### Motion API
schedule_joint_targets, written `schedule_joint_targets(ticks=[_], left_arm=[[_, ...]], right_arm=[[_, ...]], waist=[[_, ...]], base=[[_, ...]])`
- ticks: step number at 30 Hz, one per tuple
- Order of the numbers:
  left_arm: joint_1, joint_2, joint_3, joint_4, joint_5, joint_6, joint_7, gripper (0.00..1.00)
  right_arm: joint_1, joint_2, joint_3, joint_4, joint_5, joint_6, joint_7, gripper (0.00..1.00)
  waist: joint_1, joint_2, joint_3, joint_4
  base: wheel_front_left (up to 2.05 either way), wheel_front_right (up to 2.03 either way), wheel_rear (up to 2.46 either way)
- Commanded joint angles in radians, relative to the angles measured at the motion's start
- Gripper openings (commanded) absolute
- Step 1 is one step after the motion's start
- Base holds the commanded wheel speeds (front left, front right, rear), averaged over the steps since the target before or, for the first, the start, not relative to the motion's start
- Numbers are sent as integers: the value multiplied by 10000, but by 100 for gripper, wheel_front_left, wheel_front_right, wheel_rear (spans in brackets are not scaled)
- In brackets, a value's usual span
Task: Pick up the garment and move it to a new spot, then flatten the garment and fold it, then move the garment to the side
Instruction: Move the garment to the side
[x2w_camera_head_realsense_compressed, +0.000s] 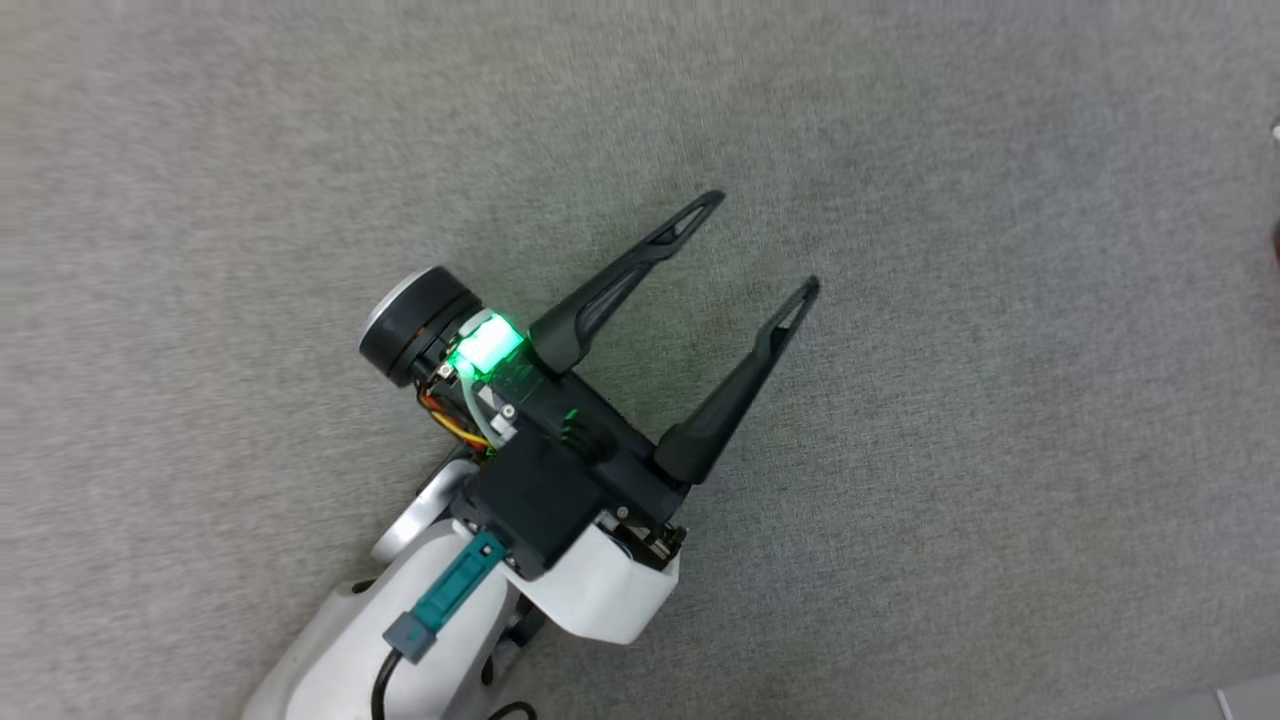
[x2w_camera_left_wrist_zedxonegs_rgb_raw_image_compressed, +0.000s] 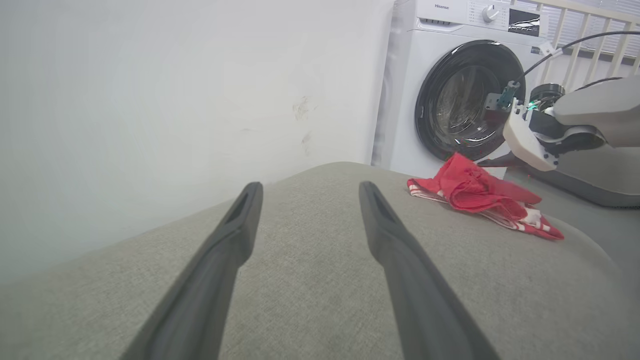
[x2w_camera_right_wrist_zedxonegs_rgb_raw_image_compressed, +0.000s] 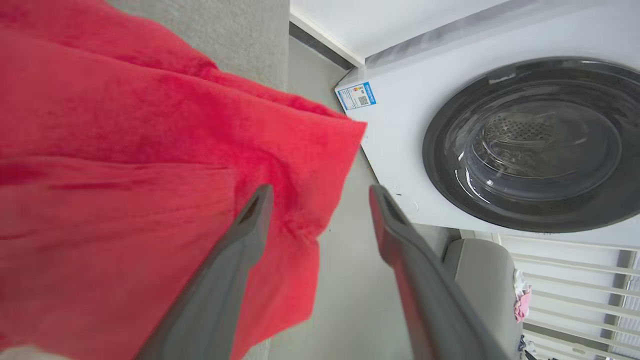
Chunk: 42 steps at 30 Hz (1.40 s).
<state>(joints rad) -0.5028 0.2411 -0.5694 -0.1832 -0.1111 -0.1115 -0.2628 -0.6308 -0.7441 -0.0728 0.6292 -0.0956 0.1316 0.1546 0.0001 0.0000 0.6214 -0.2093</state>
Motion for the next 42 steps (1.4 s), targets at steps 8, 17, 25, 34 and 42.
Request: schedule_joint_targets(ticks=[8, 17, 25, 34, 42], left_arm=[[939, -394, 744, 552, -597, 274, -20, 100], [2652, -574, 2234, 1149, -817, 622, -21, 100], [4035, -876, 3394, 1377, -785, 642, -22, 100], [4895, -1340, 4183, 1597, -568, 422, -22, 100], [5220, -1612, 4608, 1912, -347, 236, -22, 100]], right_arm=[[589, 514, -201, -1534, 341, -19, 148, 100], [2040, 2413, -446, -4885, 1542, -18, -147, 100], [4058, 4684, -447, -7368, 2228, -18, -907, 100], [5706, 5965, 136, -7258, 2490, -18, -2440, 100], [6121, 6301, 268, -6266, 2828, -16, -3584, 100]], waist=[[-1, 0, -1925, 528], [-1, 0, -3940, 1201], [-1, 0, -5037, 1698], [-1, 0, -5475, 2028], [-1, 0, -5504, 2116]], base=[[0, 0, 0], [0, 0, 0], [0, 0, 0], [0, 0, 0], [0, 0, 0]])
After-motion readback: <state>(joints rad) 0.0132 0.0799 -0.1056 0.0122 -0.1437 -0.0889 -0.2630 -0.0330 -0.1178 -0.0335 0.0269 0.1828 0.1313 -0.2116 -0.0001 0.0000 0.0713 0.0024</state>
